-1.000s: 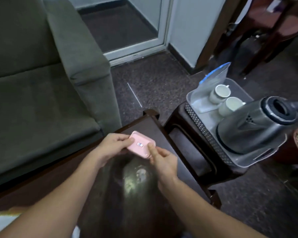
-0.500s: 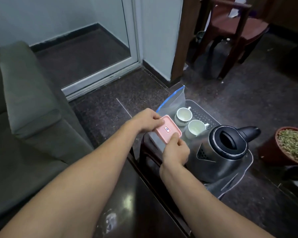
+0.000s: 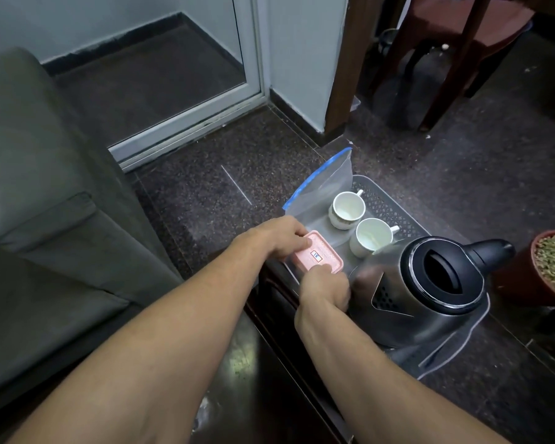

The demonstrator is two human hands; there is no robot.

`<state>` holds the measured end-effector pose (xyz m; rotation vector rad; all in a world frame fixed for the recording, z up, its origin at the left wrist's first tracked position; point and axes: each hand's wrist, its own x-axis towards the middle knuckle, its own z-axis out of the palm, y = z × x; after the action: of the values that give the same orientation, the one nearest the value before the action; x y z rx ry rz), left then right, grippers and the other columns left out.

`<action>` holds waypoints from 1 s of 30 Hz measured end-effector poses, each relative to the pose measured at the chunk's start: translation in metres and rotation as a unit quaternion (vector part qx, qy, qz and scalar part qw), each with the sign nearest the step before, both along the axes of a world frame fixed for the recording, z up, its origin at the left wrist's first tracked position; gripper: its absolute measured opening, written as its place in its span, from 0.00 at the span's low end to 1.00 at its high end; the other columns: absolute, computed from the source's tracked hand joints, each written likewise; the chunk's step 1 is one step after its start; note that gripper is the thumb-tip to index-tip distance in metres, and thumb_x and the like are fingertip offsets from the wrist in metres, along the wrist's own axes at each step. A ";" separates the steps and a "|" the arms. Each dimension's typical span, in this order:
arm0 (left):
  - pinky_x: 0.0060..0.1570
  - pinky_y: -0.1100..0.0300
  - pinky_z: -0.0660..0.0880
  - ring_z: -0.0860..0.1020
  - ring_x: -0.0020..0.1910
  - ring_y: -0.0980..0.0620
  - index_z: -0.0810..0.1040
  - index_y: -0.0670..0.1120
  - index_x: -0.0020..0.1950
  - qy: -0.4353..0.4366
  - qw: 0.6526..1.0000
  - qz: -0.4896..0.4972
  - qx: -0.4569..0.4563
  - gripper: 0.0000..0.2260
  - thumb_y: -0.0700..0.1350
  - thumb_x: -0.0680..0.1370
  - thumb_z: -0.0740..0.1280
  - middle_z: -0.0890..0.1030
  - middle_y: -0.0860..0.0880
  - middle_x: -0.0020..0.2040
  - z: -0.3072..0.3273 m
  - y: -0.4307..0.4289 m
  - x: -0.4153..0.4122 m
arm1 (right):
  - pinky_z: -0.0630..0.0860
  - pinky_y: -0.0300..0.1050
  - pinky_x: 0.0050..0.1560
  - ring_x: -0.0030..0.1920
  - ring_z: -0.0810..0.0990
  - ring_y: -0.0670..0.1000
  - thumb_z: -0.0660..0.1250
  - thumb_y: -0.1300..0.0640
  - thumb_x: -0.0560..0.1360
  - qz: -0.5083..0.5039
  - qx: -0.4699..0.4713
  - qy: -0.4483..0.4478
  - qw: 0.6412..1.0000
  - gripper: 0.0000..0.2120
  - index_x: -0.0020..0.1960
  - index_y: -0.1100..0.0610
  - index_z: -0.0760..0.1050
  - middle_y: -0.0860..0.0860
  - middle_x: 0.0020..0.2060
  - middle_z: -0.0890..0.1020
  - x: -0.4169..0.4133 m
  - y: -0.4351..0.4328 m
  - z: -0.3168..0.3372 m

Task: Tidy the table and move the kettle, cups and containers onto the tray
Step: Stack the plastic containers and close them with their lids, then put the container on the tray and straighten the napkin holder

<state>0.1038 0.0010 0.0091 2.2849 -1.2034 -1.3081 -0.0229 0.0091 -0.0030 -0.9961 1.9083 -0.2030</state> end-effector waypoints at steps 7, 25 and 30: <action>0.56 0.55 0.76 0.82 0.54 0.51 0.82 0.51 0.65 0.029 0.999 -0.010 -0.009 0.12 0.48 0.85 0.63 0.86 0.50 0.57 0.000 0.003 -0.004 | 0.69 0.59 0.70 0.67 0.76 0.66 0.54 0.50 0.85 0.001 0.005 -0.018 1.000 0.21 0.69 0.62 0.74 0.63 0.67 0.78 -0.003 0.001 -0.001; 0.60 0.45 0.78 0.83 0.50 0.39 0.78 0.49 0.59 -0.133 0.990 -0.022 0.031 0.12 0.47 0.83 0.56 0.84 0.43 0.54 0.012 0.007 -0.024 | 0.70 0.50 0.58 0.63 0.78 0.64 0.52 0.51 0.85 0.011 -0.054 -0.070 0.996 0.20 0.74 0.49 0.71 0.58 0.65 0.81 -0.014 0.011 0.003; 0.59 0.47 0.78 0.84 0.47 0.42 0.79 0.48 0.61 -0.114 0.993 0.012 0.017 0.15 0.50 0.83 0.55 0.86 0.44 0.52 0.011 0.010 -0.024 | 0.70 0.53 0.62 0.64 0.77 0.65 0.51 0.47 0.85 0.013 -0.024 -0.066 0.997 0.22 0.71 0.57 0.73 0.61 0.66 0.80 -0.017 0.008 0.004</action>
<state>0.0794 0.0113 0.0198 2.5213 -1.2266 -1.0901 -0.0402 0.0172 0.0007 -1.0149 1.7758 -0.2939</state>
